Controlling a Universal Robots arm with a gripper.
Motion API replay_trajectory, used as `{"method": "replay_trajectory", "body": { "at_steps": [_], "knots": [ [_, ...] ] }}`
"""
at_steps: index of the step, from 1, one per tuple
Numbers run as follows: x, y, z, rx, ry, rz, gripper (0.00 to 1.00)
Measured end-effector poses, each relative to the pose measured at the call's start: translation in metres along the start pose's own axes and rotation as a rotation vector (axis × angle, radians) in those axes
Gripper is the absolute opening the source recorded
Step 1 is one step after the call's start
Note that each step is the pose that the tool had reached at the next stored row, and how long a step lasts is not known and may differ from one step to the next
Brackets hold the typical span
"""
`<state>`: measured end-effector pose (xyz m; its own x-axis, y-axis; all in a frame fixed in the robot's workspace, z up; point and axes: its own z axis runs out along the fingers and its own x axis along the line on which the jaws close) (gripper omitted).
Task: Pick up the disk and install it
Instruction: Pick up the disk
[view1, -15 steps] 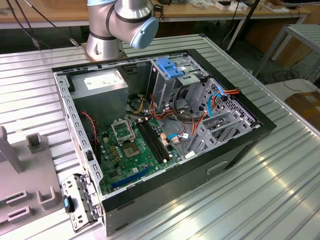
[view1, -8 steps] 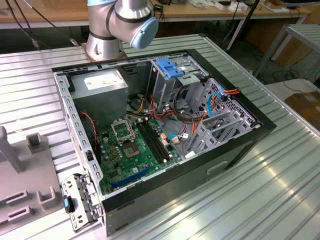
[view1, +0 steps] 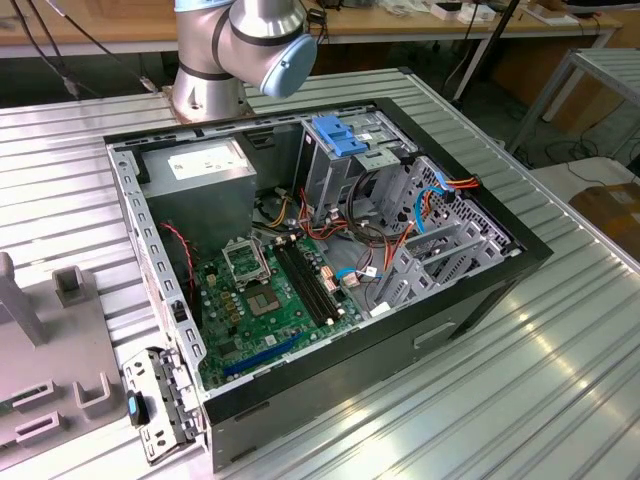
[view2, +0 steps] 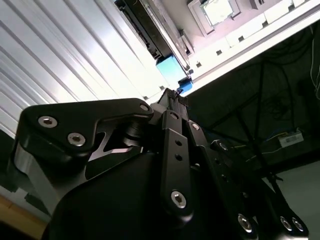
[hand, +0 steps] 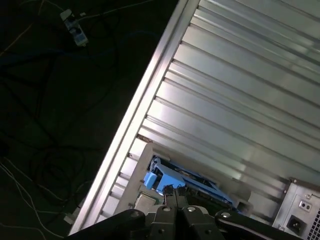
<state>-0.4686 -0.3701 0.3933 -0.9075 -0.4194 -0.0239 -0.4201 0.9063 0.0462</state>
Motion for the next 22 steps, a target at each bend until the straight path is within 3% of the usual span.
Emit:
{"method": "replay_trajectory", "body": {
  "at_steps": [16,22],
  "knots": [
    [0.0000,0.0000,0.0000,-0.0027,0.0052,-0.112,0.11],
    [0.0000,0.0000,0.0000,-0.0032,0.0061,-0.132,0.11]
  ]
}}
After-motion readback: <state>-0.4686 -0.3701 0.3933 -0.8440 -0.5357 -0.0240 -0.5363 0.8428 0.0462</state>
